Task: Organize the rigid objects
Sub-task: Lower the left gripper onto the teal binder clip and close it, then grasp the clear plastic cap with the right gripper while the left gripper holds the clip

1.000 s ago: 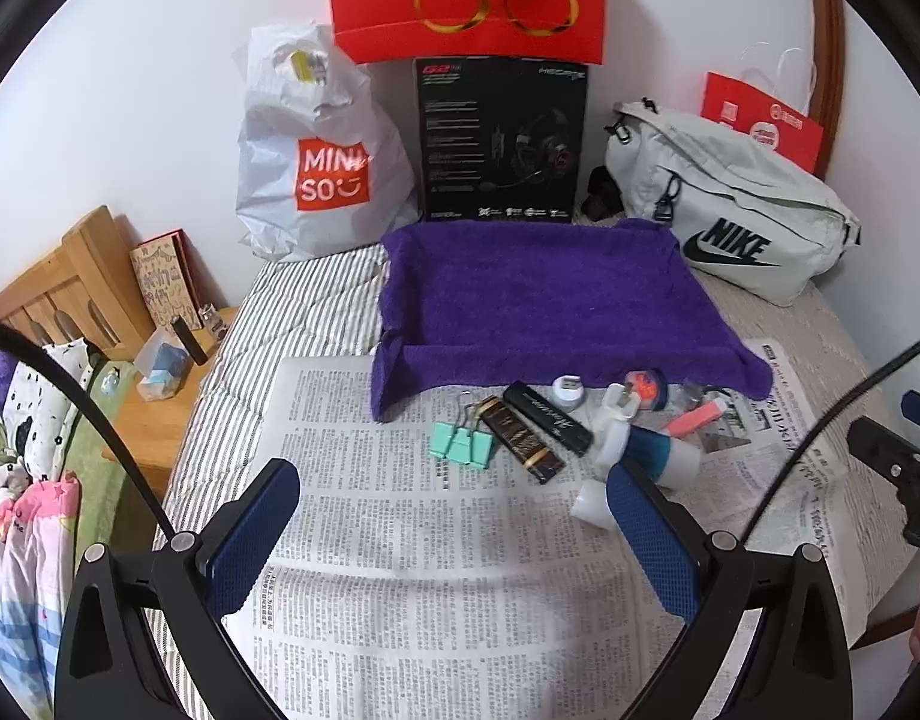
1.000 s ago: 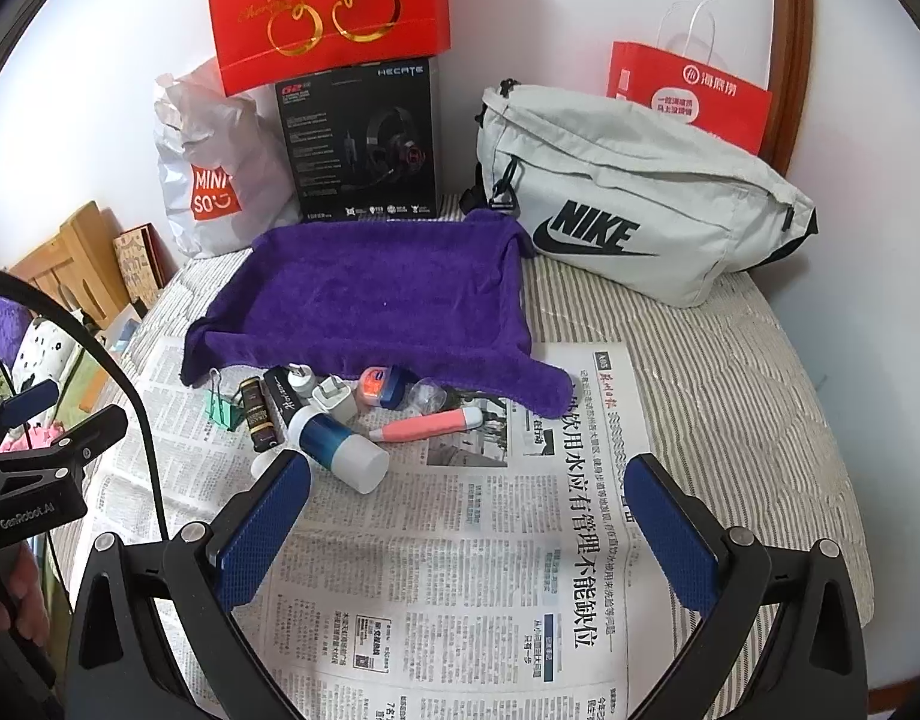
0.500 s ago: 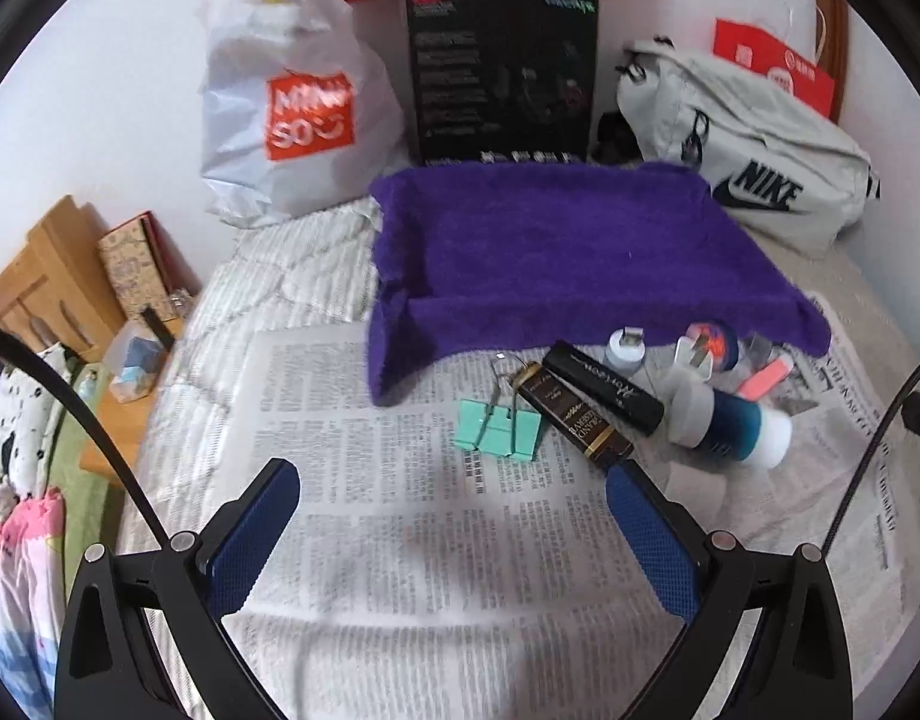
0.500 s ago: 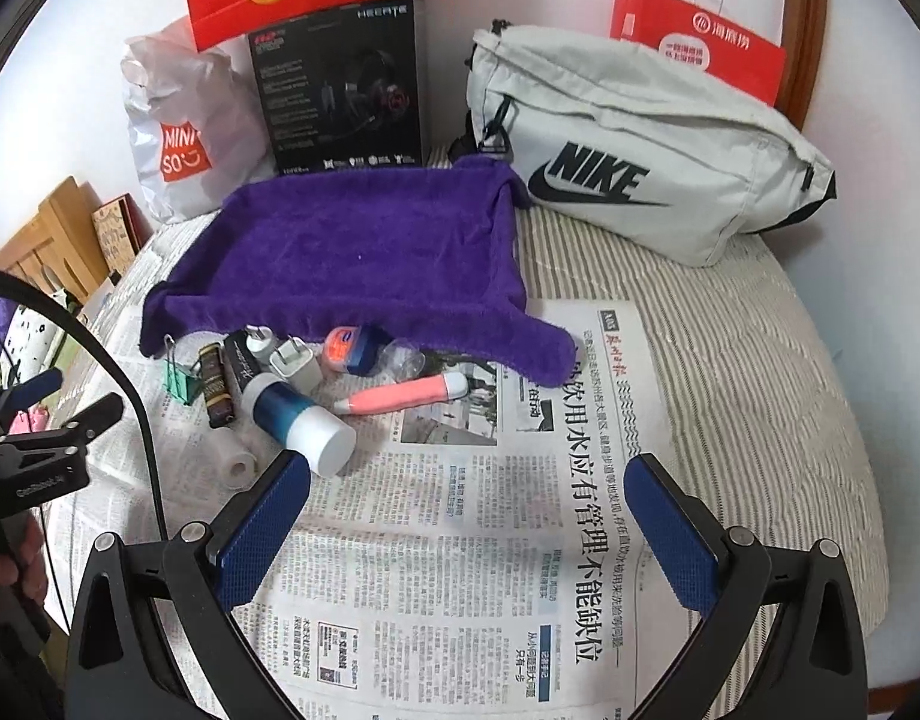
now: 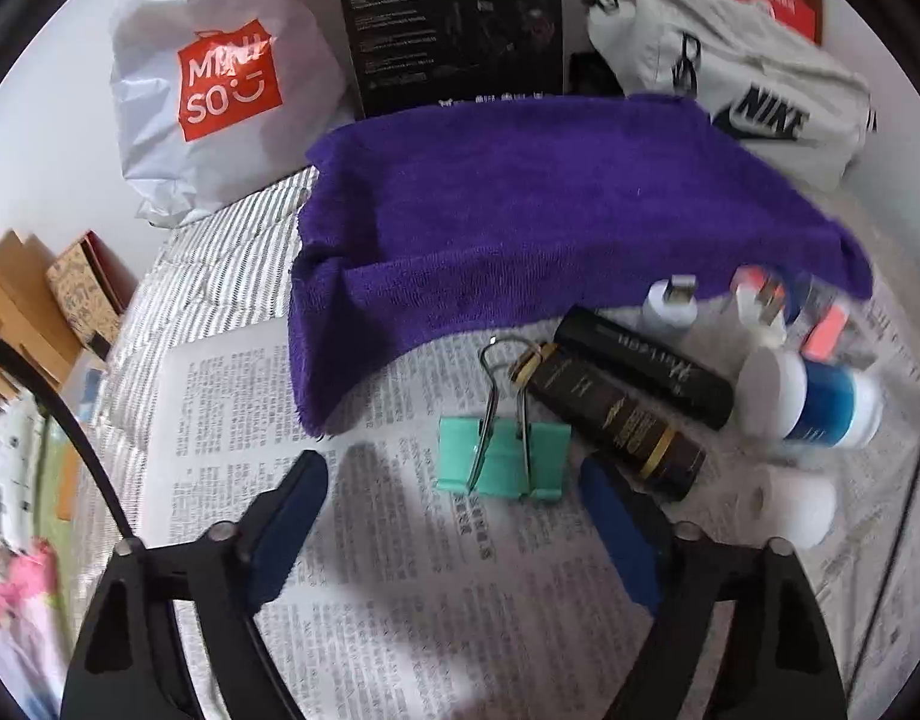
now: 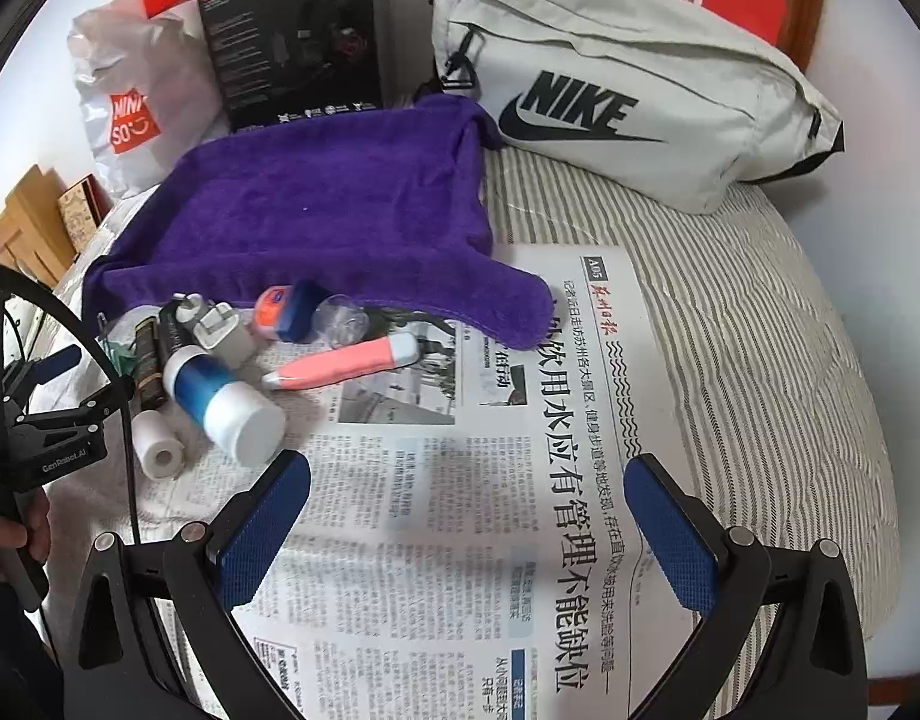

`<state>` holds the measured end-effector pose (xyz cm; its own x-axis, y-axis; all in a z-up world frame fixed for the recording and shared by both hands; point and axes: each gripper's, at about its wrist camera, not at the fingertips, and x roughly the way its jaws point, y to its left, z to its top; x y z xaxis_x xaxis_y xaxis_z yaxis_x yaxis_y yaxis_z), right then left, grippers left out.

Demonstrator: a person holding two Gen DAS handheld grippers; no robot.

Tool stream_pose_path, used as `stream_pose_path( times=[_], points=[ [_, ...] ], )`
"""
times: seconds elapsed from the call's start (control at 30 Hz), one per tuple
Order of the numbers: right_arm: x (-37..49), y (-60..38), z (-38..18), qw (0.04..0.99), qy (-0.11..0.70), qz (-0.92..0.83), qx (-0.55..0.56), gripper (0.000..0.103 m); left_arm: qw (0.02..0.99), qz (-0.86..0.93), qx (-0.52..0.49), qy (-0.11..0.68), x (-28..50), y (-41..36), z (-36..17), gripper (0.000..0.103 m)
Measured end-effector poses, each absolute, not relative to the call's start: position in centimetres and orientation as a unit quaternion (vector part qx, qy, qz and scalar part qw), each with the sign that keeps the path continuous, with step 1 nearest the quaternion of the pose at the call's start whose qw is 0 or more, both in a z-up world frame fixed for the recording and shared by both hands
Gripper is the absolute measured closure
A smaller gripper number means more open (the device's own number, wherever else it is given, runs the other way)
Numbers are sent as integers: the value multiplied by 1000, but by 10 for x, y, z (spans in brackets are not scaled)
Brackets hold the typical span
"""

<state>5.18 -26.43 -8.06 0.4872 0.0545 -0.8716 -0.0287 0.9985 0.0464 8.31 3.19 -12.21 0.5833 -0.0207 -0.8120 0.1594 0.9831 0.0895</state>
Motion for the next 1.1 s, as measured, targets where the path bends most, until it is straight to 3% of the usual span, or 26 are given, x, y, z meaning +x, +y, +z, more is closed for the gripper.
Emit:
stream_pose_path(
  times=[0.2, 0.33, 0.83, 1.1],
  points=[
    [61, -266, -91, 856, 517, 24, 15, 0, 886, -78, 54, 453, 90, 34, -125, 40],
    [65, -269, -97, 854, 520, 24, 18, 0, 886, -99, 56, 449, 86, 28, -123, 64],
    [90, -261, -109, 865, 498, 64, 16, 2, 890, -79, 37, 447, 75, 28, -121, 64],
    [117, -241, -102, 879, 461, 120, 6, 25, 893, -76, 31, 443, 73, 30, -121, 63]
  ],
)
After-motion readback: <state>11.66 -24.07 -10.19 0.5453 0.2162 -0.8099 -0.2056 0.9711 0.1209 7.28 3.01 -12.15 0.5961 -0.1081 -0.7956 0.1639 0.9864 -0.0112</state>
